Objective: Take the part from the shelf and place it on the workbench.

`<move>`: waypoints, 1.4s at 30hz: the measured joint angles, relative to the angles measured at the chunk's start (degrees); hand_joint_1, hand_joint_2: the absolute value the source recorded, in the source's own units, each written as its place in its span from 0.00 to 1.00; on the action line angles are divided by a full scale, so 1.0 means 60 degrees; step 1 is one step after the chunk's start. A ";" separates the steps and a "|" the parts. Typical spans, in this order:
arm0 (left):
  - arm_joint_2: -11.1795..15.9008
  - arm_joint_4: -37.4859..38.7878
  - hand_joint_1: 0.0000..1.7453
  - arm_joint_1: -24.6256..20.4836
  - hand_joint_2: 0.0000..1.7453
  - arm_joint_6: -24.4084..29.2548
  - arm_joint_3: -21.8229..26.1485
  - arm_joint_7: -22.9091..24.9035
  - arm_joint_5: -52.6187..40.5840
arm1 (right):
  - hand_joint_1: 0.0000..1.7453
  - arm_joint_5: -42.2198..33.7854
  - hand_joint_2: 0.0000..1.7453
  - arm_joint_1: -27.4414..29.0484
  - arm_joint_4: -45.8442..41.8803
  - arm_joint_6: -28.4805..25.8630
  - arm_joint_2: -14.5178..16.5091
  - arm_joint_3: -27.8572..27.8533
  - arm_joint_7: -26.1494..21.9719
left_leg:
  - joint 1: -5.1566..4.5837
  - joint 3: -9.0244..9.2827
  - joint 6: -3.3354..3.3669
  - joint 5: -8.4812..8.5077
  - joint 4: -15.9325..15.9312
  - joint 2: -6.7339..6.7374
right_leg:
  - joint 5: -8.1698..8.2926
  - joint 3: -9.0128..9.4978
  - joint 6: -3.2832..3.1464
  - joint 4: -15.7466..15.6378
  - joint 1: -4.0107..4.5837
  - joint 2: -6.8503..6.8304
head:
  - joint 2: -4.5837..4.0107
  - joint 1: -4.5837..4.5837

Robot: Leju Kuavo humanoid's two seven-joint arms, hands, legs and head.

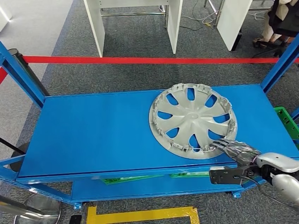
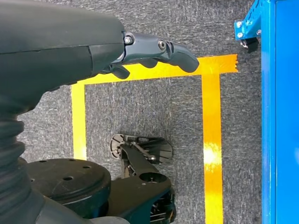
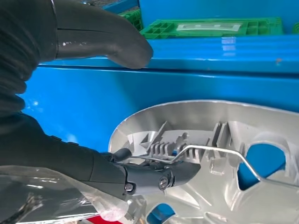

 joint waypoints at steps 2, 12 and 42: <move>0.0000 0.0000 0.00 -0.0001 1.00 0.0005 0.0000 0.0002 -0.0014 | 0.00 0.0241 1.00 -0.0024 -0.0001 -0.0127 -0.0006 0.0145 0.0032 | 0.0000 -0.0001 0.0000 0.0000 0.0000 0.0000 | 0.0000 0.0001 0.0000 0.0000 0.0000 0.0000 | 0.0000 0.0000; -0.0017 0.0000 0.00 -0.0009 1.00 0.0066 0.0000 0.0089 -0.0040 | 0.00 0.1321 1.00 -0.0475 0.0626 -0.0717 0.0405 0.1030 0.0024 | 0.0001 0.0004 0.0001 0.0001 -0.0001 0.0000 | 0.0001 0.0006 0.0000 0.0000 0.0001 0.0003 | 0.0000 0.0001; 0.0000 0.0004 0.00 0.0005 1.00 0.0003 0.0017 -0.0048 -0.0044 | 0.00 0.0267 1.00 -0.0711 -0.0989 -0.0271 -0.0472 0.1631 -0.0366 | 0.0000 0.0003 0.0007 0.0005 0.0001 0.0000 | 0.0009 0.0004 0.0010 0.0000 0.0000 0.0001 | 0.0000 0.0002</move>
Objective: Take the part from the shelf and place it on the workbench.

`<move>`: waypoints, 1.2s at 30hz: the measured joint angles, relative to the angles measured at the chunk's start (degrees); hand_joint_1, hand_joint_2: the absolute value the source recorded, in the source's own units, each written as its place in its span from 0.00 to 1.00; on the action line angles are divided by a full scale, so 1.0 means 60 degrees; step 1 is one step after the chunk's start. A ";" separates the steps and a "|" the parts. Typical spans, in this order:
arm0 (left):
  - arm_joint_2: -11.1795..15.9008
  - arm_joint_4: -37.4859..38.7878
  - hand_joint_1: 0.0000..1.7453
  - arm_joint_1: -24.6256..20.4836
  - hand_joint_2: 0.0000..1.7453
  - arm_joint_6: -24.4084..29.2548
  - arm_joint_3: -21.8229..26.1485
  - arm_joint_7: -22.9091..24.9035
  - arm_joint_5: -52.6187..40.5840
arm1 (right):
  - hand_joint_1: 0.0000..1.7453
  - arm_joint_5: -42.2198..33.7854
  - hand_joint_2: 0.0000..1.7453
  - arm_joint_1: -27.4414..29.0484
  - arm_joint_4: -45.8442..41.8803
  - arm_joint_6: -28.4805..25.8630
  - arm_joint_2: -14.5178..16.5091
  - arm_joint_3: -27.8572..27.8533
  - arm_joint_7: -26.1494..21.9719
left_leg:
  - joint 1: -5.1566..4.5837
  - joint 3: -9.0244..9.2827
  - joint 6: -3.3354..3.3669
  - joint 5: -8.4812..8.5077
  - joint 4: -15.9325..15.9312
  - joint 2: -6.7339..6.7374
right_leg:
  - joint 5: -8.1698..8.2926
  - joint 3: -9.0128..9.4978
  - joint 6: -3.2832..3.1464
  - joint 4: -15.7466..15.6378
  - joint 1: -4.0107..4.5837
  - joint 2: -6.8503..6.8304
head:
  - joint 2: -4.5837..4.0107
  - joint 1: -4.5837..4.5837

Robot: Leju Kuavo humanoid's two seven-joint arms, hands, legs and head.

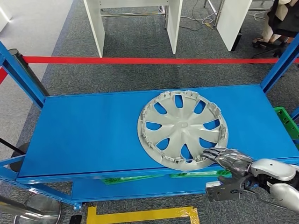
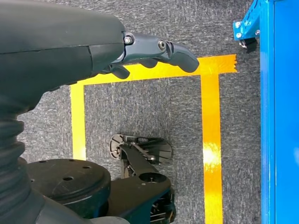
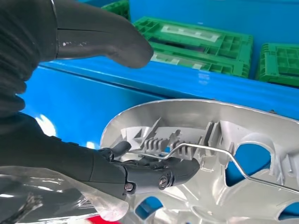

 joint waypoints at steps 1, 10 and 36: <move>0.0000 0.0000 0.00 0.0000 1.00 0.0001 0.0003 0.0000 0.0000 | 0.00 0.0092 1.00 -0.0039 -0.0027 0.0006 -0.0015 0.0051 -0.0002 | 0.0000 0.0000 0.0000 0.0000 0.0000 0.0000 | 0.0000 0.0000 0.0000 0.0000 0.0000 0.0000 | 0.0000 0.0000; 0.0002 0.0000 0.00 -0.0002 1.00 -0.0043 0.0036 -0.0038 -0.0024 | 0.00 -0.0272 1.00 -0.0862 -0.0448 0.0636 -0.0155 0.0712 -0.0483 | 0.0000 0.0001 0.0000 0.0000 0.0001 0.0000 | 0.0001 -0.0002 0.0000 0.0000 0.0000 0.0000 | 0.0000 -0.0003; -0.0073 0.0000 0.00 -0.0015 1.00 0.0165 0.0289 -0.0015 0.0026 | 0.00 0.3212 1.00 -0.0099 0.0626 -0.2026 0.1103 0.0489 0.0358 | 0.0000 -0.0011 0.0008 0.0007 -0.0001 -0.0022 | 0.0000 -0.0001 0.0000 0.0001 0.0001 -0.0023 | 0.0000 -0.0002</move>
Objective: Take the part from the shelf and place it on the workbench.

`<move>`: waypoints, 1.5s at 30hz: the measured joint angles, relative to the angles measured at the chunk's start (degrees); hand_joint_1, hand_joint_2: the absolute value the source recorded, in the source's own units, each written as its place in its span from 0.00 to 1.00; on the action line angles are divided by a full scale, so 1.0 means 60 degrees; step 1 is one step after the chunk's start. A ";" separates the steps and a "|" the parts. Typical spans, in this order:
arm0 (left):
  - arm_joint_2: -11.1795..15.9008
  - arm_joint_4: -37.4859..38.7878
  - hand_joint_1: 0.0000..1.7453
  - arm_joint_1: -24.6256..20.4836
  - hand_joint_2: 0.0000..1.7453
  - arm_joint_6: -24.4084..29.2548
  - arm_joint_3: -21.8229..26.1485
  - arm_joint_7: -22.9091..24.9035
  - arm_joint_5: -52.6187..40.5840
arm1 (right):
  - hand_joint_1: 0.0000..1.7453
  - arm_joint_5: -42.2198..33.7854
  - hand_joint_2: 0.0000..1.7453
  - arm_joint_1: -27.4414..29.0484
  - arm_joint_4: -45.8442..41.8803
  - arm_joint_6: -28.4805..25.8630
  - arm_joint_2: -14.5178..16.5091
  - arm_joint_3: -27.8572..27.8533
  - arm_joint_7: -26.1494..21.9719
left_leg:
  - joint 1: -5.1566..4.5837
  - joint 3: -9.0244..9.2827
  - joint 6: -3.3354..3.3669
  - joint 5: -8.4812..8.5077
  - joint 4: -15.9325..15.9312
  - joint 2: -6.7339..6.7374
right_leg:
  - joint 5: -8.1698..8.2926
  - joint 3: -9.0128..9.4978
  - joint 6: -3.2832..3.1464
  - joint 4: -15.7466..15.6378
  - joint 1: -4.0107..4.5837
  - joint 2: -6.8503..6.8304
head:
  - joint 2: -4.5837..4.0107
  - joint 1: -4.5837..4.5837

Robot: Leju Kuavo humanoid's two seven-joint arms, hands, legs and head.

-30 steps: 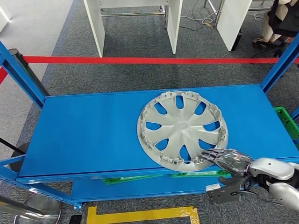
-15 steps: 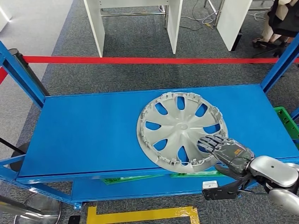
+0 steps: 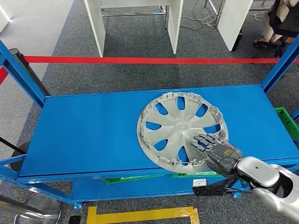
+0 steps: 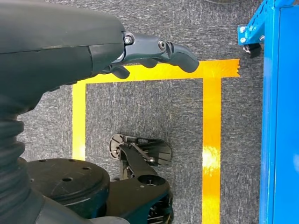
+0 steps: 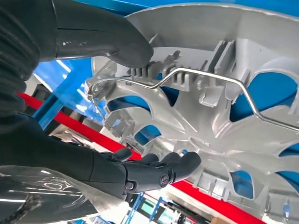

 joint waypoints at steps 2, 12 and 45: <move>0.0000 0.0000 0.00 0.0000 1.00 0.0000 0.0000 0.0000 -0.0007 | 0.00 -0.0008 1.00 0.0007 0.0118 0.0024 0.0087 -0.0017 -0.0049 | 0.0000 0.0000 0.0000 0.0000 0.0000 0.0000 | 0.0000 0.0000 0.0000 0.0000 0.0000 0.0001 | 0.0000 0.0000; -0.0003 0.0000 0.00 -0.0001 1.00 -0.0056 0.0000 0.0008 -0.0134 | 0.00 -0.0588 1.00 0.0213 0.0857 0.0405 0.0689 -0.0067 -0.0605 | -0.0001 -0.0001 0.0000 0.0000 0.0000 0.0000 | 0.0000 -0.0001 0.0000 -0.0001 -0.0001 0.0001 | 0.0000 0.0000; 0.0021 0.0000 0.00 0.0006 1.00 -0.0282 0.0000 -0.0095 -0.0201 | 0.00 -0.1831 1.00 -0.0024 0.0022 0.1415 0.0726 0.0441 -0.0951 | -0.0001 0.0001 0.0000 0.0000 0.0001 0.0000 | 0.0000 -0.0002 0.0000 -0.0001 -0.0001 0.0004 | 0.0000 -0.0001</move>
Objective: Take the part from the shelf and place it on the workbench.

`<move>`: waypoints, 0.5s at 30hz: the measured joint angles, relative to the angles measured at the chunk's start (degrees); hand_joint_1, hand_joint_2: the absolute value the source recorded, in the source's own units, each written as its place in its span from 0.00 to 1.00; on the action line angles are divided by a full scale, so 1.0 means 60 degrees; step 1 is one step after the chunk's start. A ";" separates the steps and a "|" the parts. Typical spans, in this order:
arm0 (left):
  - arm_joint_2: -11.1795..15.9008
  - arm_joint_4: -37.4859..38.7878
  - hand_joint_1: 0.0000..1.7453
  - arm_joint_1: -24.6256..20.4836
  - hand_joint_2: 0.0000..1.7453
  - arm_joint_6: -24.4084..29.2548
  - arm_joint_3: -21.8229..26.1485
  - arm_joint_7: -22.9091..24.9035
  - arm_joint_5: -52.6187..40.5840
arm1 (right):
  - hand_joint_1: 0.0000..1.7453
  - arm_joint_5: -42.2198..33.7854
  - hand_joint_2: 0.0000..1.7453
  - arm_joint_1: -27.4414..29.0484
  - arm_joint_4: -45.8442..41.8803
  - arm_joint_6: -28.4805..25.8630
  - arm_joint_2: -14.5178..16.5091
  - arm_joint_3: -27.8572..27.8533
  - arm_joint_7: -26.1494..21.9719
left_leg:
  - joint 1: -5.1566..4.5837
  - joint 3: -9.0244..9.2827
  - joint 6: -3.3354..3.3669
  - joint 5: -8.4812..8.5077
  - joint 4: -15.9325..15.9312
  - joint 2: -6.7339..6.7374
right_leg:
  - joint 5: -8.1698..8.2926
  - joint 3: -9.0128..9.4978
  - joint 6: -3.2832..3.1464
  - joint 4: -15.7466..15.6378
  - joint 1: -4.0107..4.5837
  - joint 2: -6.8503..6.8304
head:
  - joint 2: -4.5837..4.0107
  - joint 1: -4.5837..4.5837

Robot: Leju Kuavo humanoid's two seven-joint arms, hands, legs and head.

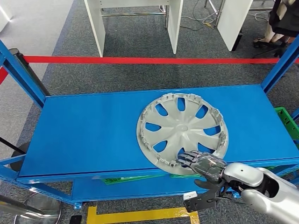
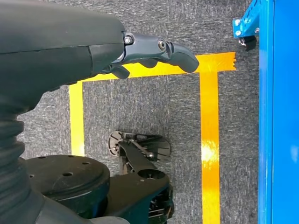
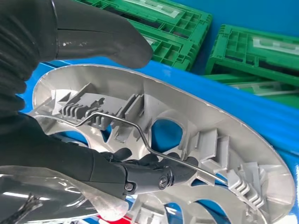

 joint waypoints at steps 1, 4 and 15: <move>0.0001 0.0000 0.00 0.0000 1.00 -0.0002 0.0000 0.0000 -0.0005 | 0.00 0.0002 1.00 -0.0020 -0.0025 0.0024 -0.0014 0.0047 0.0006 | 0.0000 0.0000 0.0000 0.0000 0.0000 0.0000 | 0.0000 0.0000 0.0000 0.0000 0.0000 0.0000 | 0.0000 0.0000; 0.0004 0.0000 0.00 0.0001 1.00 0.0011 0.0000 0.0021 -0.0026 | 0.00 0.0108 1.00 -0.0063 -0.0048 0.0041 -0.0090 0.0187 0.0055 | 0.0000 0.0000 0.0000 0.0000 0.0000 0.0000 | 0.0000 0.0000 0.0000 0.0000 0.0000 -0.0001 | 0.0000 0.0001; -0.0001 0.0001 0.00 0.0003 1.00 0.0093 0.0000 0.0087 -0.0101 | 0.00 0.1098 1.00 -0.0106 0.0092 -0.0499 -0.0155 0.0589 0.0317 | 0.0000 0.0002 0.0000 0.0000 0.0000 0.0000 | 0.0000 0.0004 0.0000 0.0000 0.0000 0.0000 | 0.0000 0.0001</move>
